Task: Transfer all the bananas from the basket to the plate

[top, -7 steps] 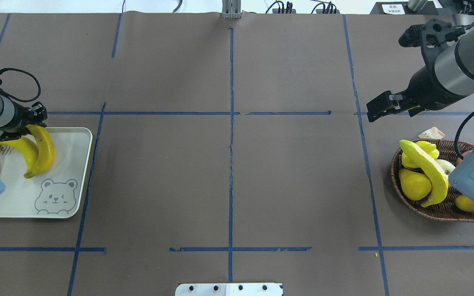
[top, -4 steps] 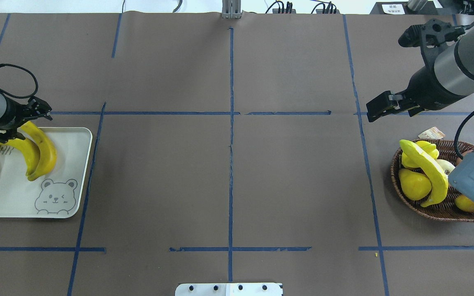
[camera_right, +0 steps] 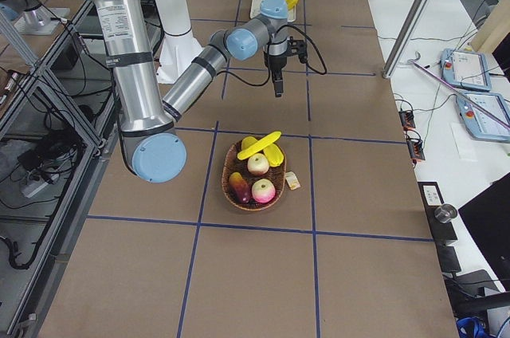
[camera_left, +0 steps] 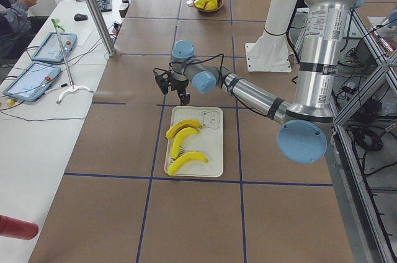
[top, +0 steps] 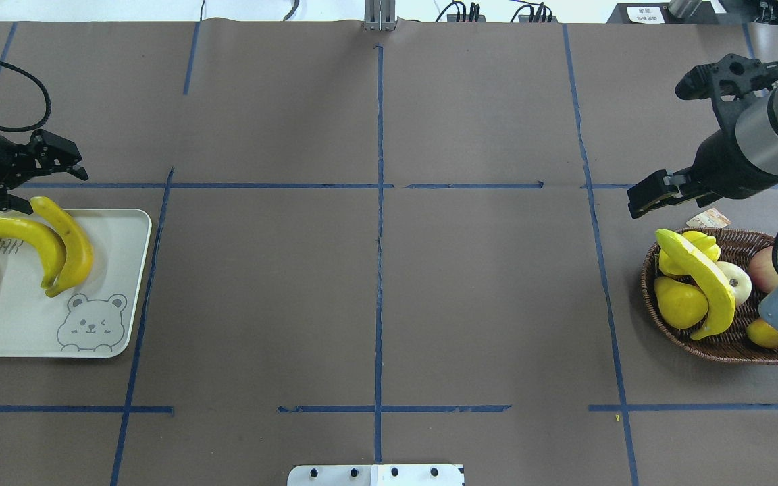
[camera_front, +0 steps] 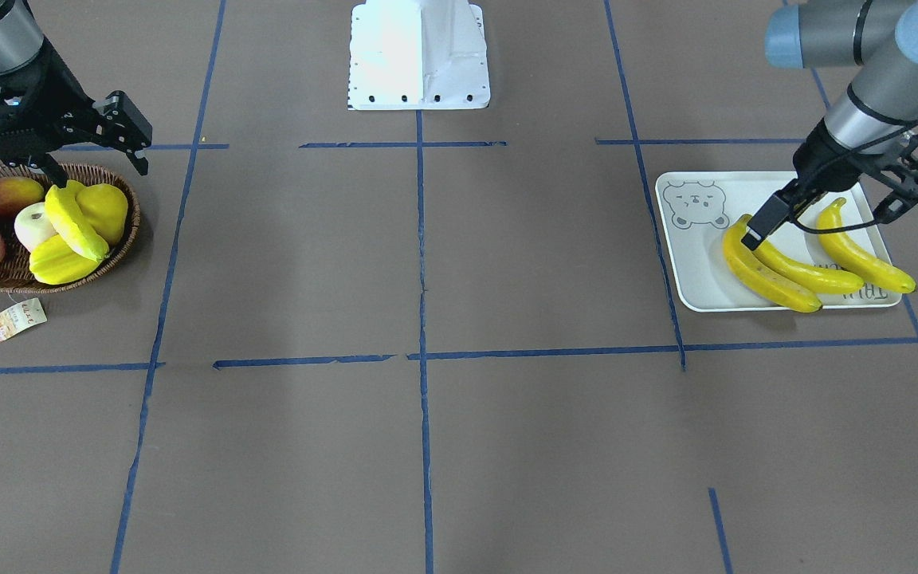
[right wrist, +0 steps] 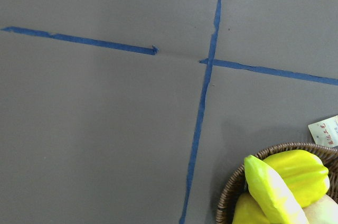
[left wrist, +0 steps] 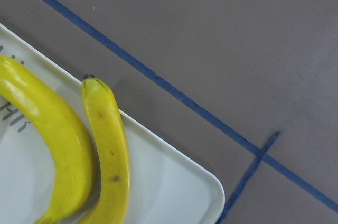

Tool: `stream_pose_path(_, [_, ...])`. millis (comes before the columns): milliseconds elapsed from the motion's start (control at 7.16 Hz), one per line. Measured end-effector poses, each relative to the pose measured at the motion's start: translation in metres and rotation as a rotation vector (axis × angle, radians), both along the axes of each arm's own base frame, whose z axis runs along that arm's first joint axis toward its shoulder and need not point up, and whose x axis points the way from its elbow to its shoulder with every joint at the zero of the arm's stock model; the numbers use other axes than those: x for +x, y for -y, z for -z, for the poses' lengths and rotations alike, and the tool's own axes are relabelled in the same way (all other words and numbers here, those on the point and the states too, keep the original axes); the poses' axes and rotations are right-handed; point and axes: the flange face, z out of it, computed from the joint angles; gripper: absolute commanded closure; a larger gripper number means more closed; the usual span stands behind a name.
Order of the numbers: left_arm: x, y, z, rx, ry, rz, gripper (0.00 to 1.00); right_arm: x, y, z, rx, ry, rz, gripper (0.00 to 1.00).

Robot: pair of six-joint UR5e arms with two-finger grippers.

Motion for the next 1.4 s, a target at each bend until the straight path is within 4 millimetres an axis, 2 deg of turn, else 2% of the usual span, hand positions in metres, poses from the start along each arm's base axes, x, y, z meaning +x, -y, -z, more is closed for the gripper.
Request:
stream_pose_path(140, [-0.001,-0.009,0.026,0.034,-0.016,-0.017,0.0,0.011,-0.011,-0.02,0.016,-0.021,0.033,0.0])
stream_pose_path(419, [0.007,-0.016,0.044,0.059,-0.032,-0.041,0.0,0.035,-0.037,-0.074,0.058,-0.02,0.065,0.0])
stream_pose_path(698, [0.012,-0.018,0.048,0.063,-0.036,-0.051,0.0,0.051,-0.061,-0.124,0.1,0.023,0.072,0.0])
stream_pose_path(1117, [0.013,-0.019,0.049,0.065,-0.037,-0.051,0.0,0.054,-0.075,-0.195,0.166,0.148,0.098,0.0])
stream_pose_path(1396, [0.013,-0.019,0.049,0.065,-0.037,-0.052,0.0,0.055,-0.082,-0.227,0.201,0.235,0.092,0.03])
